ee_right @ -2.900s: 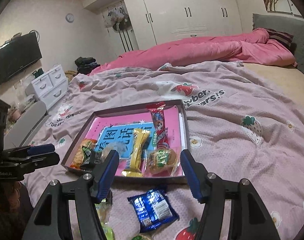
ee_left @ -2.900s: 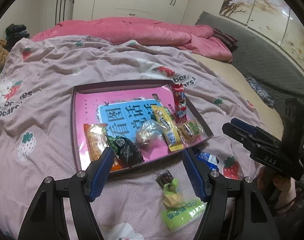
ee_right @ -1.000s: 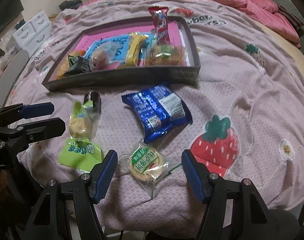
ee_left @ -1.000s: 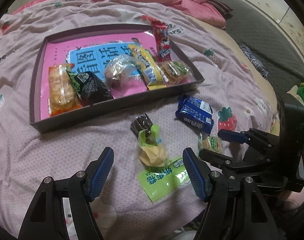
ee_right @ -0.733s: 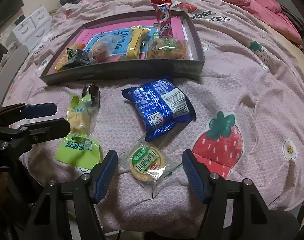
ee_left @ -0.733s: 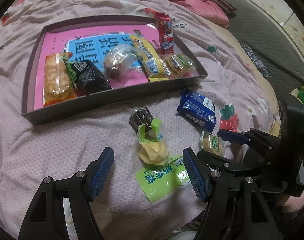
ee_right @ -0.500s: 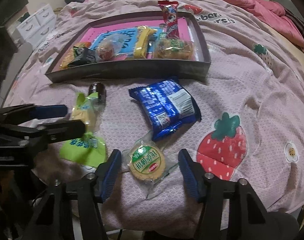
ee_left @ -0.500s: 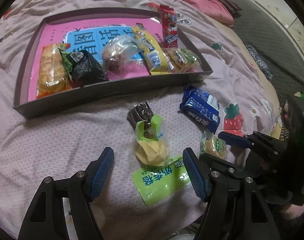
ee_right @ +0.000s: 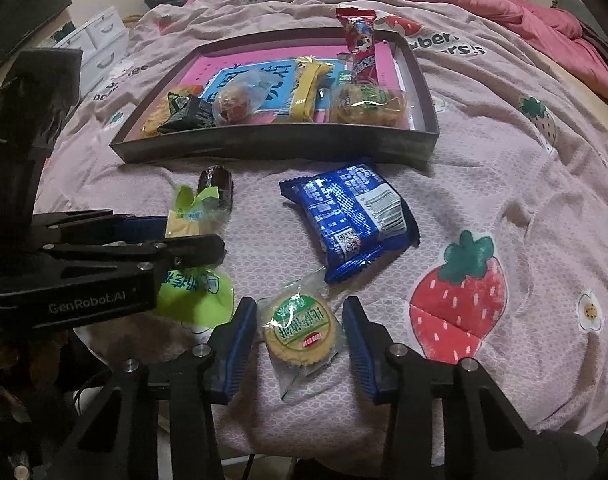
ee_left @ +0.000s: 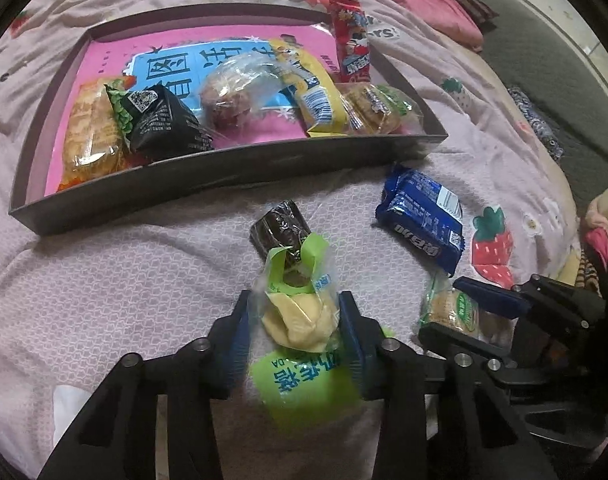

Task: Organize snacks
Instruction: 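Grasp the lime-green bag with the left gripper while the right grasps the round cookie packet, then lift the lime-green bag with the left gripper while the right lifts the cookie packet toward the tray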

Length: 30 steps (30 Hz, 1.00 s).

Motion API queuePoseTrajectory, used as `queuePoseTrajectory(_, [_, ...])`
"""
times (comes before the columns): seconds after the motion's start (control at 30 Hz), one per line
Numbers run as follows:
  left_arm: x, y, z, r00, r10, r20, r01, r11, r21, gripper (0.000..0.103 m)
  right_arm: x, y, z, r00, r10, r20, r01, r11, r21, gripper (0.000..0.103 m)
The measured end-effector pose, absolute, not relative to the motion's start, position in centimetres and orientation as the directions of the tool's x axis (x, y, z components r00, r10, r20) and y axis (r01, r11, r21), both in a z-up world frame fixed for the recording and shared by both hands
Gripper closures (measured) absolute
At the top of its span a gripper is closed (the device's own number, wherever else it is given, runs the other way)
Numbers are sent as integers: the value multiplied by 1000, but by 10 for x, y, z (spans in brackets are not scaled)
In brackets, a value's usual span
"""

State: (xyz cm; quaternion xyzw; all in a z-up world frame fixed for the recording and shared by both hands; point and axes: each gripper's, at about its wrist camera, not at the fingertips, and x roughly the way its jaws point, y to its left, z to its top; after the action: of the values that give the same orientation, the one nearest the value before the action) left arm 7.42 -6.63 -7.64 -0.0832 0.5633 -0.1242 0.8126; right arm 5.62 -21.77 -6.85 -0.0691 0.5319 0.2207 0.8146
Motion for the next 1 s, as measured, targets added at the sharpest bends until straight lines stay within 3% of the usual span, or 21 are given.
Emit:
queuePoseTrajectory(0.4, [67, -36, -55, 356, -330, -874, 77, 943, -325, 63, 50, -210, -54, 352, 400, -846, -502, 844, 190, 59])
queuePoseTrajectory(1.0, [66, -9, -27, 453, -311, -836, 50, 945, -325, 63, 54, -211, -28, 492, 456, -742, -518, 838, 171, 59])
